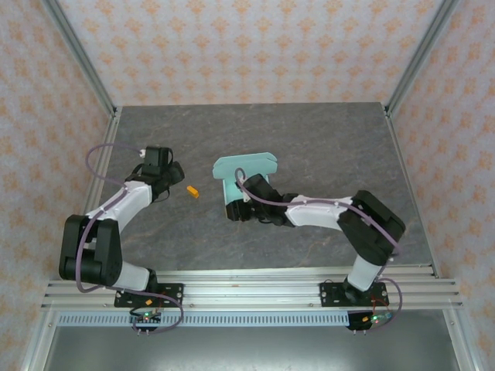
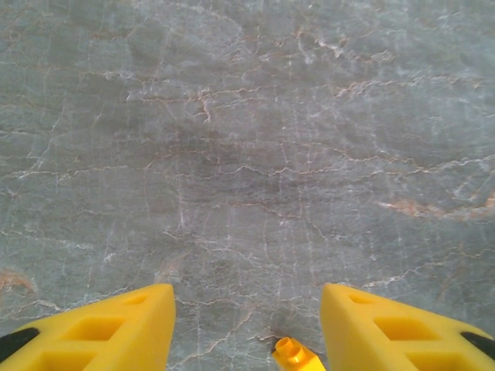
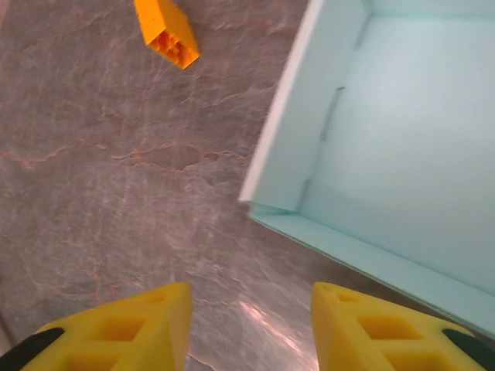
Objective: Fold the paper box
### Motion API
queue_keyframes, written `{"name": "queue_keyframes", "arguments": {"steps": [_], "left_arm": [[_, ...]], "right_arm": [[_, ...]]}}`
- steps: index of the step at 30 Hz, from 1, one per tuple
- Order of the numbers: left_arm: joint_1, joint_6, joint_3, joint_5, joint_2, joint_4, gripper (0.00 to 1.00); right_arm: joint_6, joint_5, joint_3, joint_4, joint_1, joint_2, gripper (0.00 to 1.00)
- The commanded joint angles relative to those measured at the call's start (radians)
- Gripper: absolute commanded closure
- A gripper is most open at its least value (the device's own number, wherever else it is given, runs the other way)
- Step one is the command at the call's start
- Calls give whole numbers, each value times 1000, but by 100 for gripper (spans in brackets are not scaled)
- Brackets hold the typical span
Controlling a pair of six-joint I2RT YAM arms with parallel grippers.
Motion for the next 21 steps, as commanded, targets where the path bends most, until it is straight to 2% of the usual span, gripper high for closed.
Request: {"name": "queue_keyframes", "arguments": {"steps": [1,5,8,13,21], "left_arm": [[-5,-19,-32,37,-44,37,47],[-13,-12,-75,24,-88,24,47],[-12,-6,-106,19,-112,26,47],[-13,-1,-115,24,-128,22,47],[-15,8,-114,27,-137,16,47]], "right_arm": [[-73,163,-39,-140,-4,-160,54],[-50,252,-69,-259,-63,-263,54],[-3,268,-101,-259,-123,-294,57],[52,266,-93,-206,-177,-235,63],[30,378,-4,-252,-174,-101,69]]}}
